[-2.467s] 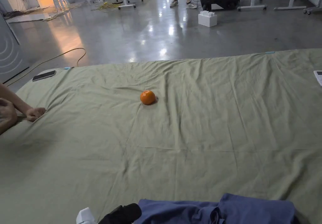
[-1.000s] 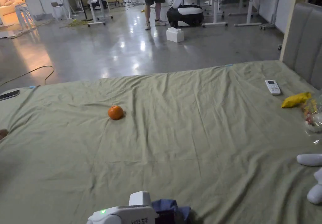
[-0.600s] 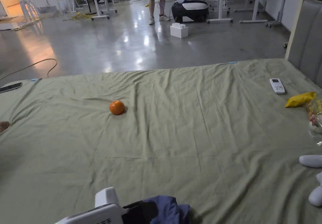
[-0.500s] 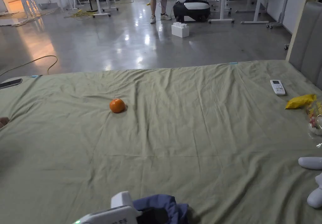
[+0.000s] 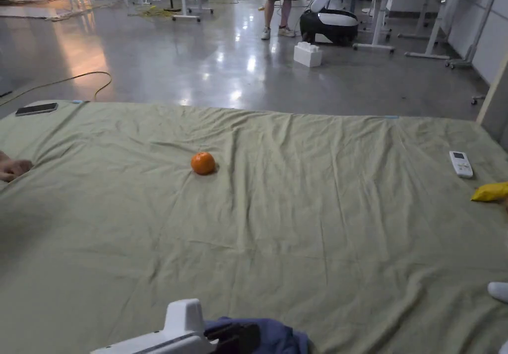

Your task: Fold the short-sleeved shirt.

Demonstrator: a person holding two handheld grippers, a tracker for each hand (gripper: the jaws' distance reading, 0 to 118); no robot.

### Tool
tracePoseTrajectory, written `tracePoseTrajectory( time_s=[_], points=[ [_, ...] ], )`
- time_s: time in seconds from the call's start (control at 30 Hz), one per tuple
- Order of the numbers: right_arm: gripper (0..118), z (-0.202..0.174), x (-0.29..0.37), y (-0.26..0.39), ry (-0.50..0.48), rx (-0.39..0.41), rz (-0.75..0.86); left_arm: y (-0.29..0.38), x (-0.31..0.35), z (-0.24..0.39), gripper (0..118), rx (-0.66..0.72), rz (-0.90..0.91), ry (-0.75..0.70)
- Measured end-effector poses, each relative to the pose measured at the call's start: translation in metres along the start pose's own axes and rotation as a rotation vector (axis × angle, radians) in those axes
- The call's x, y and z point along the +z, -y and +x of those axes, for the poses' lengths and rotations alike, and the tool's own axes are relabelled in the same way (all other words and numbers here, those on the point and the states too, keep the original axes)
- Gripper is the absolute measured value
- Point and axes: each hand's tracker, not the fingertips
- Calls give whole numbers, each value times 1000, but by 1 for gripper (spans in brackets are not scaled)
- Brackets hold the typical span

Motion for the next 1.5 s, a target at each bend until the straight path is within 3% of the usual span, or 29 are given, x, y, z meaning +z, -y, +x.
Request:
tracePoseTrajectory(
  time_s=[0.1,0.17,0.2,0.23,0.3,0.33,0.37,0.43,0.5,0.53,0.67,0.8,0.87,0.9,0.93,0.97,1.07,1.13,1.2,1.33,1.5],
  points=[
    [1,-17,-61,-28,-60,22,6,-5,38,-25,4,44,31,-58],
    [1,-16,-116,-41,-131,-30,-103,-2,60,-43,5,68,35,-85],
    [1,-19,-141,-46,-139,-42,-132,2,68,-52,17,84,37,-108],
    [1,-16,-165,-43,-90,-39,-182,9,76,-62,36,98,36,-126],
    [1,-7,-196,-34,-13,-33,-267,16,80,-80,88,149,16,-171],
    [1,1,-207,-23,-21,-68,-326,19,78,-88,101,176,-1,-162],
    [1,8,-211,-17,-51,-115,-351,23,74,-98,103,204,-8,-129],
    [1,25,-212,-9,-60,-180,-305,32,63,-115,103,267,2,-15],
    [1,37,-214,-8,-61,-278,-322,36,45,-122,103,296,-8,8],
    [1,38,-216,-8,-72,-290,-323,38,35,-126,103,294,-27,13],
    [1,31,-212,-6,-63,-210,-297,41,-19,-135,103,337,-153,85],
    [1,35,-212,-4,-77,-243,-297,32,-53,-144,98,457,-181,196],
    [1,38,-213,-2,-82,-252,-298,29,-63,-135,81,456,-259,82],
    [1,38,-212,-2,-83,-258,-298,20,-66,-135,63,351,-284,22],
    [1,39,-212,-2,-83,-263,-297,17,-64,-132,56,246,-300,6],
    [1,40,-210,-2,-89,-270,-295,15,-61,-131,54,226,-305,-9],
    [1,36,-197,-9,-116,-288,-279,-4,-46,-113,45,368,-245,45],
    [1,32,-177,-17,-168,-292,-197,-22,-19,-109,44,305,-170,96],
    [1,29,-159,-20,-181,-260,-151,-48,8,-127,44,352,-113,89],
    [1,32,-133,-20,-162,-232,-143,-112,80,-174,44,255,21,-83],
    [1,41,-127,-8,-157,-287,-166,-176,143,-258,44,346,-91,-309]
  ],
)
